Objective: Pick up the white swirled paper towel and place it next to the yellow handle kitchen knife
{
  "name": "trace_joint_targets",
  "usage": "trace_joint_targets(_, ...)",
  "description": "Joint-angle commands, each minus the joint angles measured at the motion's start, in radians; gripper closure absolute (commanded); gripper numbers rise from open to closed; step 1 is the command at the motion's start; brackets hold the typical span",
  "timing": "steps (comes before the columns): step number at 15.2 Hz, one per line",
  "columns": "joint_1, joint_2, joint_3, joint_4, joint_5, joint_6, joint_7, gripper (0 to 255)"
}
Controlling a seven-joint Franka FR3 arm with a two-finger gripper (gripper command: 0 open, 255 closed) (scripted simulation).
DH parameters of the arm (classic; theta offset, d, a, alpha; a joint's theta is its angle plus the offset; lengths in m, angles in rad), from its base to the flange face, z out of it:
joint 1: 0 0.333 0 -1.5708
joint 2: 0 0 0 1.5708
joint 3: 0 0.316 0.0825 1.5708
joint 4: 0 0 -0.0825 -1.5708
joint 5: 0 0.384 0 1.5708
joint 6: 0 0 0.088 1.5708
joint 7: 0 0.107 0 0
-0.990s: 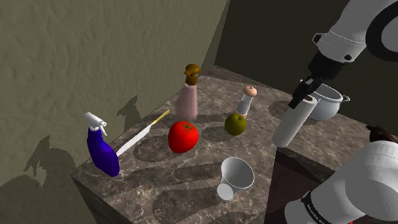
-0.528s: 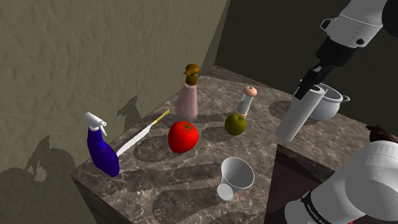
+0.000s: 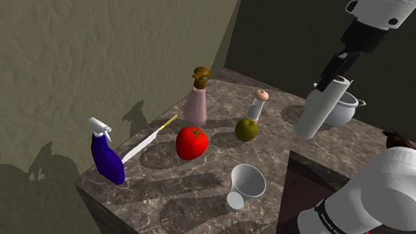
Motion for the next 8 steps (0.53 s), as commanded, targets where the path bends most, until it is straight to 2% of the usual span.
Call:
trace_joint_targets(1, 0.000, 0.012, -0.002, 0.033, -0.001, -0.021, -0.004, 255)
trace_joint_targets(8, 0.000, 0.057, 0.002, 0.154, 0.002, -0.097, -0.009, 255)
